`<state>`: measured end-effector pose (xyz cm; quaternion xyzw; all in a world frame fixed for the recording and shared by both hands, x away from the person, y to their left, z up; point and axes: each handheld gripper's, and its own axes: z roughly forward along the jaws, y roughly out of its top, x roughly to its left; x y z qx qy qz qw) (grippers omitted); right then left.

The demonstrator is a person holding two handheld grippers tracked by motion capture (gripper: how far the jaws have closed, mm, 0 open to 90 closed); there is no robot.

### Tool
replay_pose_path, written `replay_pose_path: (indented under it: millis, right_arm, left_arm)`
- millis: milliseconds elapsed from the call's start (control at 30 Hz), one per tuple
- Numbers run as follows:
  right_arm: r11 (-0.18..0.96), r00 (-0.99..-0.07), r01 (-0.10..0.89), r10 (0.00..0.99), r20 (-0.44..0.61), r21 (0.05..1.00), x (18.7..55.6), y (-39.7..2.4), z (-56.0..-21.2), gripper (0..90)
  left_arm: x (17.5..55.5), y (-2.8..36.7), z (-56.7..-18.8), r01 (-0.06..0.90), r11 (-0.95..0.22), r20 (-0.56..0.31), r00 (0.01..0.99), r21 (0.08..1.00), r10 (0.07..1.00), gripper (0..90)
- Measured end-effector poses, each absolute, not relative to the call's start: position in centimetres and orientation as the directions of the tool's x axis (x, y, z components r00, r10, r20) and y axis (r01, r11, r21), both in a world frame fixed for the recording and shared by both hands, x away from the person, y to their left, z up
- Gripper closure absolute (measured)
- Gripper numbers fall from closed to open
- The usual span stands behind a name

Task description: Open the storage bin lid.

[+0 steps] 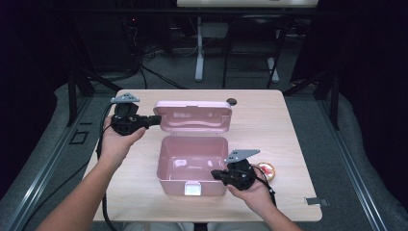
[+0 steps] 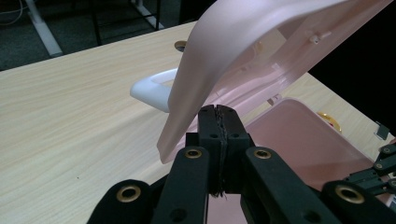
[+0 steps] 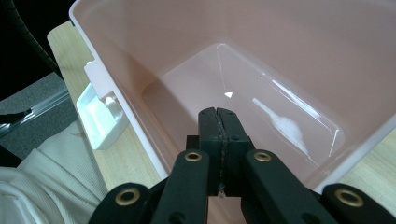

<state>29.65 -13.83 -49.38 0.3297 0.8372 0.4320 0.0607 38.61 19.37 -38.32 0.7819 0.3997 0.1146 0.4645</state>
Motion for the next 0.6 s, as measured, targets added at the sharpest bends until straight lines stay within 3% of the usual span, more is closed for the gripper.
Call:
replay_pose_path:
  millis: [600]
  right_arm:
    - [0.395, -0.773, 0.5, 0.605, 0.192, 0.771, 29.68, -13.77, -49.58, 90.0]
  left_arm:
    - [39.27, 19.24, -38.92, 0.53, -0.25, -0.185, 0.637, 0.81, 0.749, 89.8]
